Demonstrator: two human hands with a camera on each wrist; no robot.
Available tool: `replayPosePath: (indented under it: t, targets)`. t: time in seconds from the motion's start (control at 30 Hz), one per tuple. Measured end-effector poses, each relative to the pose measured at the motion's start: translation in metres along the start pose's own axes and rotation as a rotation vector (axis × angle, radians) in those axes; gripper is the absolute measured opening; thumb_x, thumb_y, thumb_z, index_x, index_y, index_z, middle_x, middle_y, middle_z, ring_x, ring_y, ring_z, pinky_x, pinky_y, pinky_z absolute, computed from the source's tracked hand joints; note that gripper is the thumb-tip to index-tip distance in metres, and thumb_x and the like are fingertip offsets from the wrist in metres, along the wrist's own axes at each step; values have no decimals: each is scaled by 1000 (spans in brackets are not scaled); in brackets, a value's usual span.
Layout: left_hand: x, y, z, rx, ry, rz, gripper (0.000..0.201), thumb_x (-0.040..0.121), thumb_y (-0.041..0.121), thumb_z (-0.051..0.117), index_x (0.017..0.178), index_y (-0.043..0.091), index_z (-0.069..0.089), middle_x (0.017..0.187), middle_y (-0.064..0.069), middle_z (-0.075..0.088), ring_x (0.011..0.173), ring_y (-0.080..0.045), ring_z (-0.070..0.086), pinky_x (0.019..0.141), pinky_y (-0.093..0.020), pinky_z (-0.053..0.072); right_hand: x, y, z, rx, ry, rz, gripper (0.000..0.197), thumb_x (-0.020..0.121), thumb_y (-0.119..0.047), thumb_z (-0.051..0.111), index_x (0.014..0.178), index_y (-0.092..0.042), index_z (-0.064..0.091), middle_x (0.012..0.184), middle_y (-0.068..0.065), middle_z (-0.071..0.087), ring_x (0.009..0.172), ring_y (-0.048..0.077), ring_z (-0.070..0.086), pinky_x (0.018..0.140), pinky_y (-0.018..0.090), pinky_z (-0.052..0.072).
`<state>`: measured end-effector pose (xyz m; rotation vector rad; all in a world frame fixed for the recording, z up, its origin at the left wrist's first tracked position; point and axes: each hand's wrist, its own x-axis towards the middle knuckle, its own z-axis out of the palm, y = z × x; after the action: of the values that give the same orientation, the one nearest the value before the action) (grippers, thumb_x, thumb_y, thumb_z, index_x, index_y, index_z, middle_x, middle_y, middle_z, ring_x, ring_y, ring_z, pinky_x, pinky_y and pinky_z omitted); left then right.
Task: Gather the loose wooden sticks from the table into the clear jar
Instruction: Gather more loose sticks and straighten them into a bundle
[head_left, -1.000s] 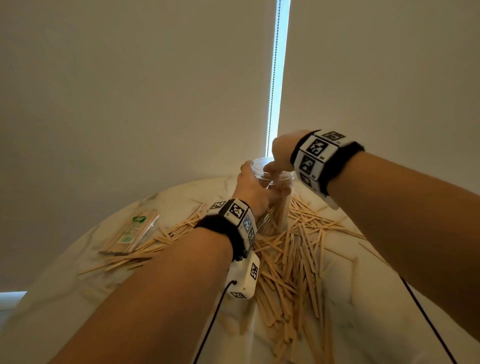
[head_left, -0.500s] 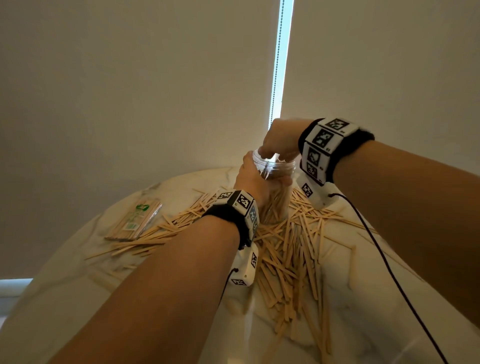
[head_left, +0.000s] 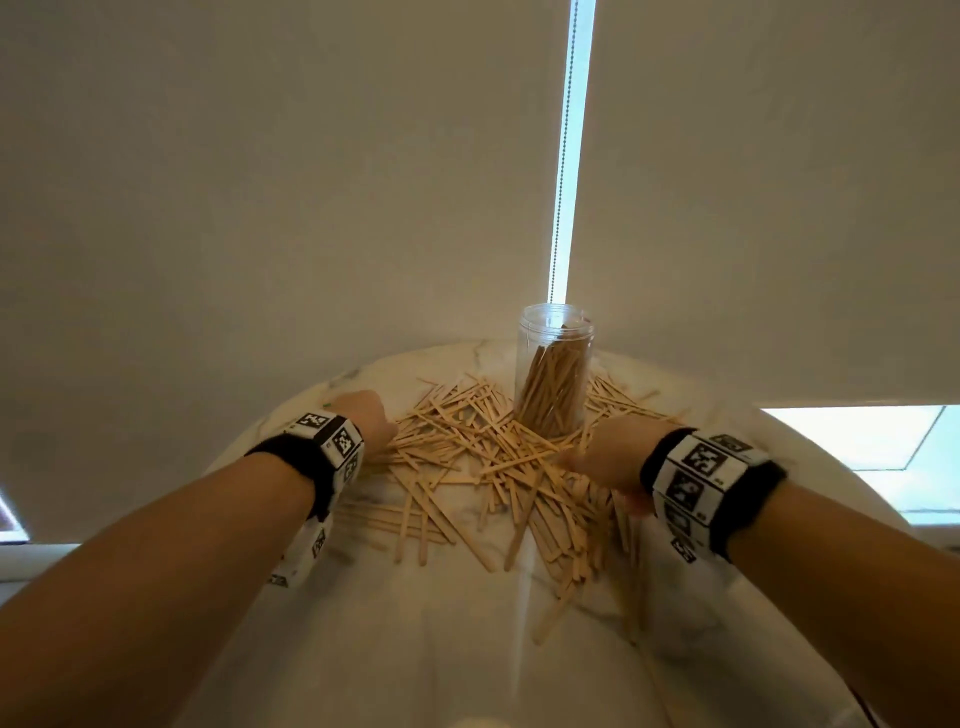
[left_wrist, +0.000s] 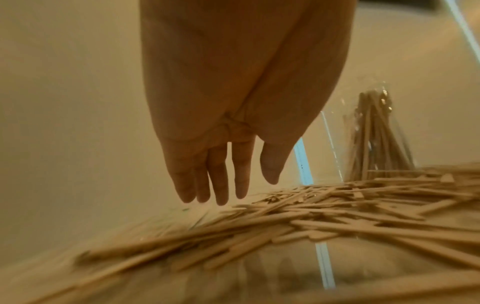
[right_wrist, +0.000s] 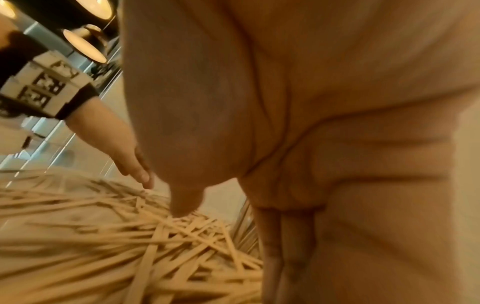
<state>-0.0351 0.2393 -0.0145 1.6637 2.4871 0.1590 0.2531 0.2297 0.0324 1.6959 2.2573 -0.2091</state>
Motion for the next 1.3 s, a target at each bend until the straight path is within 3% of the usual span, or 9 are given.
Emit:
replayPosePath:
  t: [0.07, 0.13, 0.33, 0.47, 0.6, 0.8, 0.97, 1.2, 1.3]
  targets:
    - [-5, -8, 3, 8, -29, -20, 41, 91, 45, 62, 103, 8, 72, 99, -8, 72, 89, -23, 67, 73, -31, 52, 8, -5, 13, -79, -71, 46, 81, 87, -82, 32, 111, -14, 69, 123, 6, 66, 109, 22, 62, 88, 31, 48]
    - [-13, -4, 8, 1, -68, -13, 46, 82, 51, 72, 101, 10, 71, 95, -5, 71, 86, -22, 66, 69, -30, 52, 10, -8, 17, -114, -66, 66, 86, 84, -83, 39, 123, -12, 66, 125, 6, 66, 115, 22, 61, 92, 32, 49]
    - [-36, 21, 25, 80, -33, 83, 51, 82, 52, 74, 114, 13, 65, 109, -5, 69, 98, -22, 65, 88, -35, 55, 8, -4, 17, -51, -22, 42, 59, 94, -56, 56, 127, -8, 63, 125, 7, 64, 116, 23, 60, 93, 32, 51]
    - [-48, 29, 30, 33, -36, 40, 74, 77, 61, 73, 128, 12, 51, 127, -10, 56, 109, -28, 59, 92, -39, 52, 4, -2, 26, 7, 15, 45, 61, 89, -61, 60, 118, -8, 66, 110, 6, 66, 98, 20, 60, 91, 31, 52]
    - [-53, 32, 32, 21, -68, 41, 77, 68, 74, 71, 112, 12, 58, 104, -5, 67, 93, -23, 65, 84, -36, 55, 3, -3, 29, 32, 23, 35, 57, 85, -54, 70, 118, -7, 65, 104, 6, 64, 96, 22, 60, 86, 31, 52]
    - [-65, 37, 20, 31, -136, -6, 42, 79, 46, 79, 94, 12, 58, 93, -3, 64, 83, -20, 59, 69, -28, 47, -5, -6, 28, 5, -4, 49, 48, 91, -39, 68, 127, -6, 64, 125, 8, 65, 114, 23, 62, 93, 31, 52]
    - [-76, 39, 18, 72, -136, 36, 14, 95, 24, 60, 107, 16, 61, 103, -9, 62, 91, -22, 59, 70, -25, 43, -10, -5, 32, 9, 5, 74, 41, 92, -32, 67, 123, -7, 65, 110, 6, 64, 100, 20, 61, 89, 29, 52]
    - [-82, 32, 14, -44, -85, 24, 30, 100, 23, 48, 123, 8, 59, 116, -11, 66, 104, -27, 64, 81, -31, 50, -19, 16, 36, 300, 44, 81, 34, 92, -20, 68, 120, -1, 67, 115, 11, 69, 106, 28, 67, 92, 33, 56]
    - [-92, 36, 1, -149, -99, 25, 33, 102, 10, 39, 122, -3, 61, 106, -14, 65, 84, -24, 60, 74, -30, 50, -26, 21, 38, 398, 63, 98, 25, 91, -22, 69, 107, -2, 72, 105, 10, 73, 98, 24, 70, 88, 33, 58]
